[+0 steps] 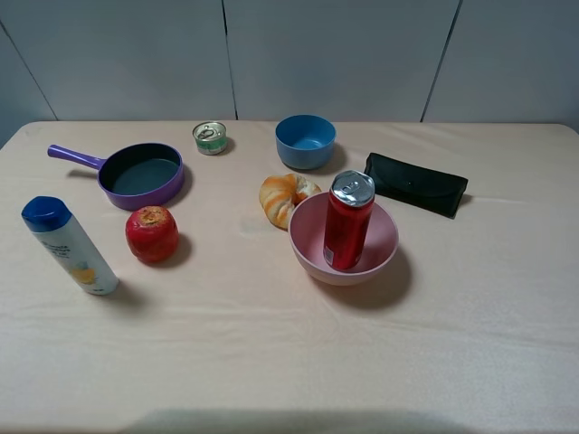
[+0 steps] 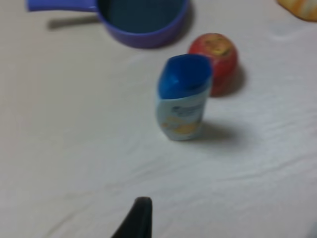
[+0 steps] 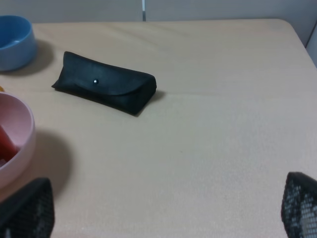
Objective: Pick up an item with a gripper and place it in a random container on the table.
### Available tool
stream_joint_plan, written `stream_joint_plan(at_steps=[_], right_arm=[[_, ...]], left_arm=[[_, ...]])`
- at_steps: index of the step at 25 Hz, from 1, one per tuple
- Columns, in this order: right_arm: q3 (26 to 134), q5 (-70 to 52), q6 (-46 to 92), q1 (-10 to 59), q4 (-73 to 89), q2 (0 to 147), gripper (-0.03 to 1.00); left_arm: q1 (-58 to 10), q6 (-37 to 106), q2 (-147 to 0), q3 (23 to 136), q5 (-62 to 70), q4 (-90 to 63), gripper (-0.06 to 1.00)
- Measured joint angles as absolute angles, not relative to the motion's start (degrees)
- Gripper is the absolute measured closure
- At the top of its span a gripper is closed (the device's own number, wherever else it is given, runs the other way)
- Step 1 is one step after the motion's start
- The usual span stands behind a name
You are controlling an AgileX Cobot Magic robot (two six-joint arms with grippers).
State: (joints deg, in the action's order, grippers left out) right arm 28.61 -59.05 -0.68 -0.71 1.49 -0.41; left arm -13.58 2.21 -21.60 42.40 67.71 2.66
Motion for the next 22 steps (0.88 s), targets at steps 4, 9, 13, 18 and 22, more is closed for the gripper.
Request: stream_joint_plan(at_steps=[4, 9, 13, 18, 22], right_arm=[[28.61, -59.05, -0.68, -0.71, 1.49, -0.41, 0.27], [28.61, -59.03, -0.68, -0.71, 1.49, -0.41, 0.27], [28.61, -59.03, -0.68, -0.71, 1.49, -0.41, 0.27], [28.61, -59.03, -0.68, -0.71, 1.49, -0.41, 0.27], [28.61, -59.03, -0.68, -0.71, 1.49, -0.41, 0.27]], left_arm=[[-7.11, 2.16, -17.22, 39.86, 66.58, 2.66, -0.01], [-3.17, 2.11, -11.03, 35.74, 65.31, 2.66, -0.01], [-2.87, 2.11, -5.97, 31.41, 61.63, 2.32, -0.01], [-2.87, 2.11, -0.81, 28.85, 59.99, 1.56, -0.01], [-2.87, 2.11, 0.37, 28.77, 60.67, 0.89, -0.01]])
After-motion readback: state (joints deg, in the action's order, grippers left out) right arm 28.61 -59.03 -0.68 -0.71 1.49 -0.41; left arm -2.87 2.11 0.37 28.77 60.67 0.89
